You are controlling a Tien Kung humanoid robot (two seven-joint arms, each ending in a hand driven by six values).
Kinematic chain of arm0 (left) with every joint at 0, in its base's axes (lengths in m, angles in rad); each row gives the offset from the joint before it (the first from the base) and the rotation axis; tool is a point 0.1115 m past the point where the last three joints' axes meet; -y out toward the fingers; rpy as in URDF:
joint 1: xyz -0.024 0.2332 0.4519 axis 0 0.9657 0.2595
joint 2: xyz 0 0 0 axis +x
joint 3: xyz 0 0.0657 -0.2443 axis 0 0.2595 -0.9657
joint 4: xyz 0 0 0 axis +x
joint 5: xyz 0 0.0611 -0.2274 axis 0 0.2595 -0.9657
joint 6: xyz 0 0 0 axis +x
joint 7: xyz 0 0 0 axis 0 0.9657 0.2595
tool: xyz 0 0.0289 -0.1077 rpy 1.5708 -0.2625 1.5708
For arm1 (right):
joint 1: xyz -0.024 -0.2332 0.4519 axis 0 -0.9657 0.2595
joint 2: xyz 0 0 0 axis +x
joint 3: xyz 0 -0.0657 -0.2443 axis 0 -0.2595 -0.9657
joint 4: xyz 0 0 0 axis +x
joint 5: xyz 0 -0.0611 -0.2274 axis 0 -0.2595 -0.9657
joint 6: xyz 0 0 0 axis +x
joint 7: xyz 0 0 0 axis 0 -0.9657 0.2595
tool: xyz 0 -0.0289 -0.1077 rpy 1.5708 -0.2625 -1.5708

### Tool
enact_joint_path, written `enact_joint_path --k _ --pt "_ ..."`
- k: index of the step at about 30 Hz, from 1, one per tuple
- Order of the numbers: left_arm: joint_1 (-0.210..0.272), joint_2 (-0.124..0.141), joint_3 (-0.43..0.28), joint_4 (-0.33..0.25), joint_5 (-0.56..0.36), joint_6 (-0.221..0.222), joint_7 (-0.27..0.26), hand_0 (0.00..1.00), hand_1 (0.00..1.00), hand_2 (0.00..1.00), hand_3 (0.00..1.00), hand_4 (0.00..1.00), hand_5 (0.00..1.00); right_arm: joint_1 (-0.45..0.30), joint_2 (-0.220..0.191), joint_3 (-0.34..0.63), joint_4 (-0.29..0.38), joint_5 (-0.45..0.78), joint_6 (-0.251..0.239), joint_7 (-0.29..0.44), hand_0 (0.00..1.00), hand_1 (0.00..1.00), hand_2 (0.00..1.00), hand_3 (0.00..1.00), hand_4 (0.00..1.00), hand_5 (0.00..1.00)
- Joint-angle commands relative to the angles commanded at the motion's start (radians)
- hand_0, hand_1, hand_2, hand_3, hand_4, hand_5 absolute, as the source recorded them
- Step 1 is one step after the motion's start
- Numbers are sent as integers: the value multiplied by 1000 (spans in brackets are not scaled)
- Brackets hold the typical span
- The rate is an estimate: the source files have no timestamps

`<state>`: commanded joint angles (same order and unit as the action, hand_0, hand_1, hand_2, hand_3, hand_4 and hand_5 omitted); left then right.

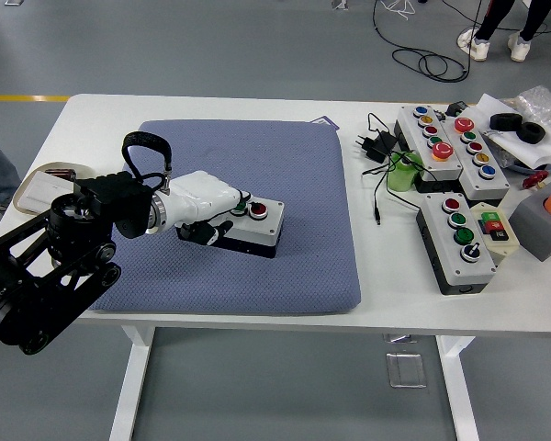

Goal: Pick up the button,place it on the desk,press the button,press the button

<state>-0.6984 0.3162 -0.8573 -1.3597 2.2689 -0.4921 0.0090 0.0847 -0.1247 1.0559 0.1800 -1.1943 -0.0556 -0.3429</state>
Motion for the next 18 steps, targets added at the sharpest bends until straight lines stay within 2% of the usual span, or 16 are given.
enact_joint_path --k 18 --pt "-15 12 55 12 0 -39 9 109 2 46 888 311 2 0 -1 1 0 1 -1 -1 660 647 716 606 398 246"
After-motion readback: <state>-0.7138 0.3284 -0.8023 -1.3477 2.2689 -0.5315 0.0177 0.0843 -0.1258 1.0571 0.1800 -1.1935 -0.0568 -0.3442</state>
